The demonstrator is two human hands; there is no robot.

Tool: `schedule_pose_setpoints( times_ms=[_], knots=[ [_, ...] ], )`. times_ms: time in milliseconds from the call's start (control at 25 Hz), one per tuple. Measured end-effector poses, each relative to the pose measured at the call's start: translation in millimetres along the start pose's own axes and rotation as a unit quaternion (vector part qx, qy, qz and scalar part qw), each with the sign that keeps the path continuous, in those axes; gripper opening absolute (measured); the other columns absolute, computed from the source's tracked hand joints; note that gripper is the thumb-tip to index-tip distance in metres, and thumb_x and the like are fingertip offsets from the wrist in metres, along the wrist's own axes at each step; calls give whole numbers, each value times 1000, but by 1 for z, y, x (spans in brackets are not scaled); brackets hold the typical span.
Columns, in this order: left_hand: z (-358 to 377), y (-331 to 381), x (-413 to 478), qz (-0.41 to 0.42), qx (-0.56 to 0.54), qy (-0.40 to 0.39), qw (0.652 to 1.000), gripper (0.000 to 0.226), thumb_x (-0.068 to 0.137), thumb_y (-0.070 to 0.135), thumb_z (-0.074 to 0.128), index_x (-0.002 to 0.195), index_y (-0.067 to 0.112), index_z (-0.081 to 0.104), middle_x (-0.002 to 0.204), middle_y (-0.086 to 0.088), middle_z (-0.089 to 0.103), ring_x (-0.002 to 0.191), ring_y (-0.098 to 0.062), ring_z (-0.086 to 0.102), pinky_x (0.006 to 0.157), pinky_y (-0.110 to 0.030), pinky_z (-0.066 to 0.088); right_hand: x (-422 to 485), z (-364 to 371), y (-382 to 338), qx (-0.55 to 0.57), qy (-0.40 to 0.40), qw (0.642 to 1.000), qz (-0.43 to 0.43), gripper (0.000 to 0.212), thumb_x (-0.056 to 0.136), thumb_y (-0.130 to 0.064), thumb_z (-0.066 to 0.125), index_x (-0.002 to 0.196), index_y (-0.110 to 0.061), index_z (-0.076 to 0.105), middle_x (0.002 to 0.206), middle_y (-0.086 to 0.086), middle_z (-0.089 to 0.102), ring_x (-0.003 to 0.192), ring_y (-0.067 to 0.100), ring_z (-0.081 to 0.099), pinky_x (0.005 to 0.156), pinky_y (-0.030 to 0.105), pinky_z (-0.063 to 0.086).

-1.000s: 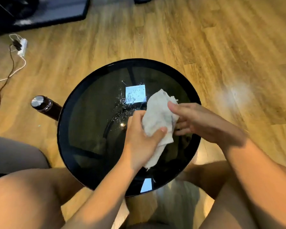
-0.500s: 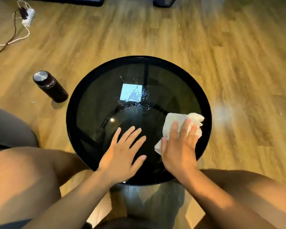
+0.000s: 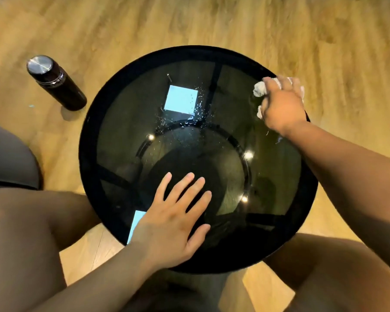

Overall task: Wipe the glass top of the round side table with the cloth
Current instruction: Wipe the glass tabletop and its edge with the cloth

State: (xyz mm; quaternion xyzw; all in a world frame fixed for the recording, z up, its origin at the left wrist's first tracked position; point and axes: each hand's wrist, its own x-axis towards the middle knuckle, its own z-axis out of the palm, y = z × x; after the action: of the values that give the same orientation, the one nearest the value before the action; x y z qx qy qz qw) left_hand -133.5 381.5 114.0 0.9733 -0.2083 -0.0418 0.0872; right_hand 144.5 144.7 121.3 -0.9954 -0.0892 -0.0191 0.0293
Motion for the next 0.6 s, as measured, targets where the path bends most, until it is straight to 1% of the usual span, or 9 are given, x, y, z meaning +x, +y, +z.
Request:
schedule_pose_setpoints(
  times_ms=[80,160,280,360,400,480,520,560,600],
  knots=[
    [0,0,-1,2,-3,-1,1000,59,95,51,45,143,17,48,155,-9,40,147,-31,29,114,-61,24,-2,0,1,6,12,1000,-8,44,90,-20,39,135,-18,44,142,21,43,132,47,28,109,49,30],
    [1,0,-1,8,-4,-5,1000,59,96,52,43,144,19,46,155,-8,40,147,-30,27,115,-60,23,-21,0,1,-12,12,1000,-5,39,91,-26,37,129,-20,44,138,17,46,126,47,35,102,49,35],
    [-1,-1,-1,5,-1,-6,1000,59,97,55,35,145,21,44,157,-6,38,148,-28,25,116,-60,22,-80,-1,-15,-77,7,997,-17,42,90,-36,26,127,-23,42,139,15,44,124,42,44,102,50,31],
    [-2,-3,0,-1,-18,7,1000,60,99,55,27,145,20,44,157,-7,37,149,-27,24,117,-59,21,-136,-6,-40,-49,-13,999,-6,43,91,-39,27,128,-27,45,139,10,44,119,42,47,102,49,33],
    [-4,-2,-1,-4,-36,26,999,60,100,53,24,145,18,44,157,-9,36,149,-27,24,117,-59,21,-167,-12,-58,-26,-13,1000,3,43,90,-40,30,128,-29,48,139,8,46,114,43,48,98,49,36],
    [-10,-2,-6,-18,-92,92,991,57,101,46,26,142,12,45,157,-11,36,148,-28,25,117,-60,18,-233,-24,-101,6,-10,1000,-7,44,87,-41,40,127,-29,55,136,5,50,100,40,47,84,45,42],
    [-13,-5,-10,-29,-109,127,985,54,100,43,30,140,10,47,155,-12,37,147,-29,27,117,-62,16,-260,-31,-123,14,-17,999,-34,46,85,-42,44,128,-30,55,134,4,51,97,37,46,78,43,41],
    [-16,-11,-14,-35,-109,151,982,52,99,41,32,138,9,49,154,-12,39,147,-29,28,117,-63,14,-280,-37,-141,20,-33,997,-70,48,84,-44,46,129,-30,55,134,2,51,97,33,45,76,41,41],
    [-19,-18,-19,-32,-96,158,982,52,99,41,33,136,9,50,154,-12,40,147,-28,28,117,-64,13,-294,-39,-151,24,-59,991,-114,49,85,-45,48,131,-32,53,134,1,50,99,31,44,76,41,41]
  ],
)
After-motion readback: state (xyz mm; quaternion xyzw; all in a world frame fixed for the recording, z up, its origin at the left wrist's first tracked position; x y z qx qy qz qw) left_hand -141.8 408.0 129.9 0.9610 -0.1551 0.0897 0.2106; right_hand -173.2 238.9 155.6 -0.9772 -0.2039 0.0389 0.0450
